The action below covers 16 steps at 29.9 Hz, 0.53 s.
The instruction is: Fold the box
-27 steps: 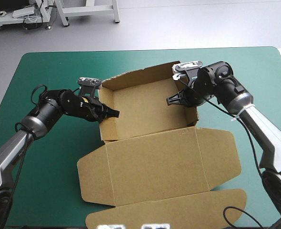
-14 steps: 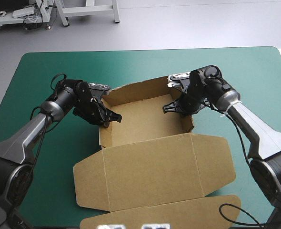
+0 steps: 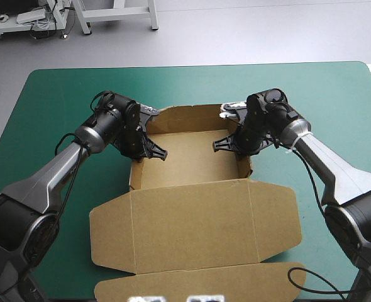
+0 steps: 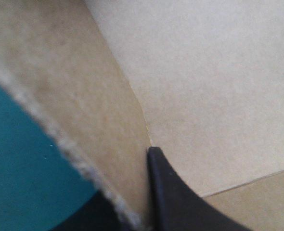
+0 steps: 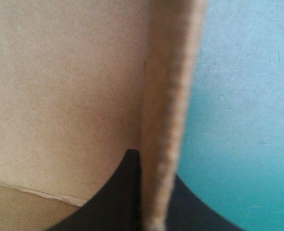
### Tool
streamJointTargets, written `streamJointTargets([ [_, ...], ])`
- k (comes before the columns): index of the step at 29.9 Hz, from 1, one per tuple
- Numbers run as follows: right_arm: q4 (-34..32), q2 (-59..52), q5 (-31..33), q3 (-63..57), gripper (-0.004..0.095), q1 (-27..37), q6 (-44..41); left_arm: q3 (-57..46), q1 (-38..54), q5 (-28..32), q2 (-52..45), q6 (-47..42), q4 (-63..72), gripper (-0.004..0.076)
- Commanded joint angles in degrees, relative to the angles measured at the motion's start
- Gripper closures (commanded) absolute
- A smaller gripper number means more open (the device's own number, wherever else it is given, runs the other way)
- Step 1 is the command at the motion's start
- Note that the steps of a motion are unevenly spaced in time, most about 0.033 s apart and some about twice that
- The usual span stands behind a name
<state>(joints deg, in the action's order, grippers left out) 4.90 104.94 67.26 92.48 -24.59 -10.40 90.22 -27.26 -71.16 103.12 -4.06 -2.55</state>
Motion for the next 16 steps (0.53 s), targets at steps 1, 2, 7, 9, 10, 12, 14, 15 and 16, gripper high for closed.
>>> streamJointTargets([
  [1,3.6,-3.1,-1.4,2.0,0.0921,-1.0,1.2,1.7,-1.9,-2.6,-1.2,1.4,1.8,0.0733],
  [2,3.0,-3.1,-0.7,2.0,0.0921,-1.0,1.2,1.7,-1.9,-2.6,-1.1,1.4,2.6,0.0733],
  [7,1.7,-3.1,1.6,2.0,0.0921,-1.0,1.2,1.7,-1.9,-2.5,-0.9,1.6,4.2,0.0733],
  [9,1.7,-3.1,1.8,2.0,0.0921,-1.0,1.2,1.7,-1.8,-2.7,-0.9,2.2,5.0,0.0733],
  [10,1.7,-3.1,1.8,2.0,0.0921,-1.0,1.2,1.7,-1.8,-2.7,-0.9,2.7,6.2,0.0733],
  [12,1.7,-3.1,1.8,2.0,0.0921,-1.0,1.2,1.7,-1.7,-2.7,-1.0,4.7,8.7,0.0733],
  [14,1.7,-3.1,1.8,2.0,0.0921,-1.0,1.2,1.7,-1.7,-2.7,-1.0,6.5,10.0,0.0733],
  [15,1.7,-3.1,1.8,2.0,0.0921,-1.0,1.2,1.7,-1.7,-2.7,-1.0,6.7,10.5,0.0733],
  [16,1.7,-3.1,1.9,2.0,0.0921,-1.0,1.2,1.7,-1.7,-2.7,-1.0,6.9,10.6,0.0733],
])
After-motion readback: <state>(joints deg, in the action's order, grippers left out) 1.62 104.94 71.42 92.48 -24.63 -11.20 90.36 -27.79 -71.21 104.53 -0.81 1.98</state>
